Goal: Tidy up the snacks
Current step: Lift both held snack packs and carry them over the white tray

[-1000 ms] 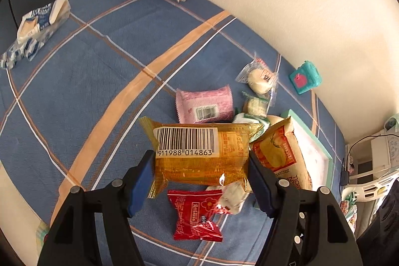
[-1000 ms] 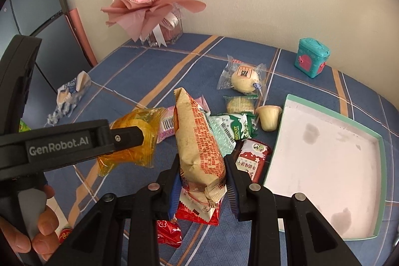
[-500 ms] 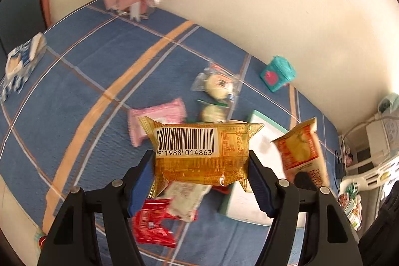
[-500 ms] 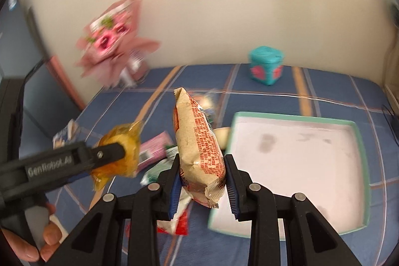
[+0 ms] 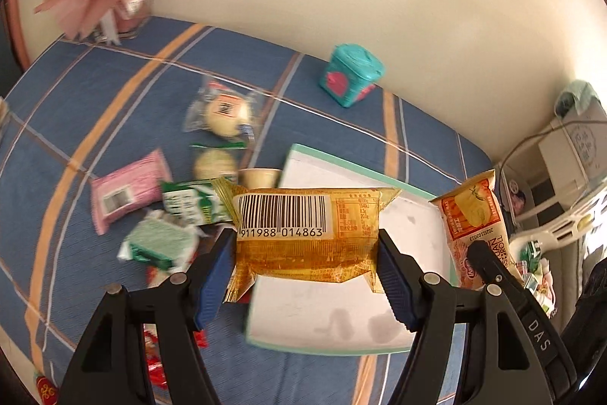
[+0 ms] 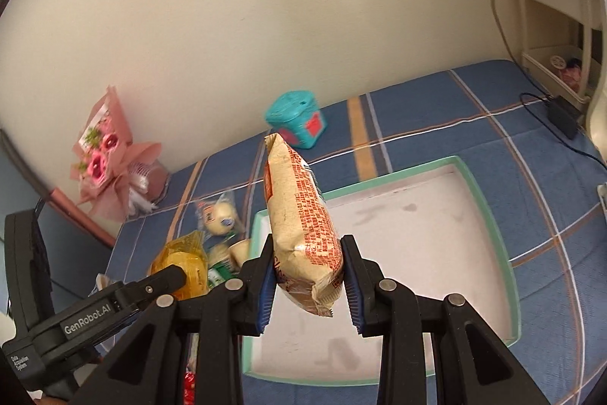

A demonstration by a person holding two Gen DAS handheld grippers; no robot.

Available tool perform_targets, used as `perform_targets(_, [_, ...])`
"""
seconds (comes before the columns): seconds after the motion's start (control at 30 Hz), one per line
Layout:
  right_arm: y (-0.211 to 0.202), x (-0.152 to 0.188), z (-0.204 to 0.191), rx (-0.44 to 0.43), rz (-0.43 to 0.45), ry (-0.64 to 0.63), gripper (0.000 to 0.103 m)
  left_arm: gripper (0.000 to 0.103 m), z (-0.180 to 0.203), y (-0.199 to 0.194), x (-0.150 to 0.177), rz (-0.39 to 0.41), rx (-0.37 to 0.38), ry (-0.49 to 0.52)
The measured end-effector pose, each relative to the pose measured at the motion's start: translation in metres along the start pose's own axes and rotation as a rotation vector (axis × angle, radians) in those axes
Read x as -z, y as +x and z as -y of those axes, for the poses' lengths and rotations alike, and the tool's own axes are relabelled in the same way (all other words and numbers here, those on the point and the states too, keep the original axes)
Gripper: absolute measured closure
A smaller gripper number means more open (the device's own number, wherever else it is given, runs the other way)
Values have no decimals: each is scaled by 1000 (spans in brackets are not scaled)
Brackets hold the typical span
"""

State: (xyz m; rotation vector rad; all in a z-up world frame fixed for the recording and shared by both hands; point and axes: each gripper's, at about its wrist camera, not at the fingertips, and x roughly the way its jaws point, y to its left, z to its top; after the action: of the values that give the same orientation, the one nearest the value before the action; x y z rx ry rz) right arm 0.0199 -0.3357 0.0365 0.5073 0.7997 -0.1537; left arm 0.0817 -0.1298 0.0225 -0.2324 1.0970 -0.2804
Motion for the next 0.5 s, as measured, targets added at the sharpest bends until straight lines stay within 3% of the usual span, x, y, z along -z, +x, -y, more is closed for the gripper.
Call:
perform_targets(0.23, [14,-9,35,114,-28,71,69,31,19,34,-4,-24,7,11])
perform_targets(0.5, [27,-19,56,317,-55,65,69,30,34,65,-9,-44,-18,25])
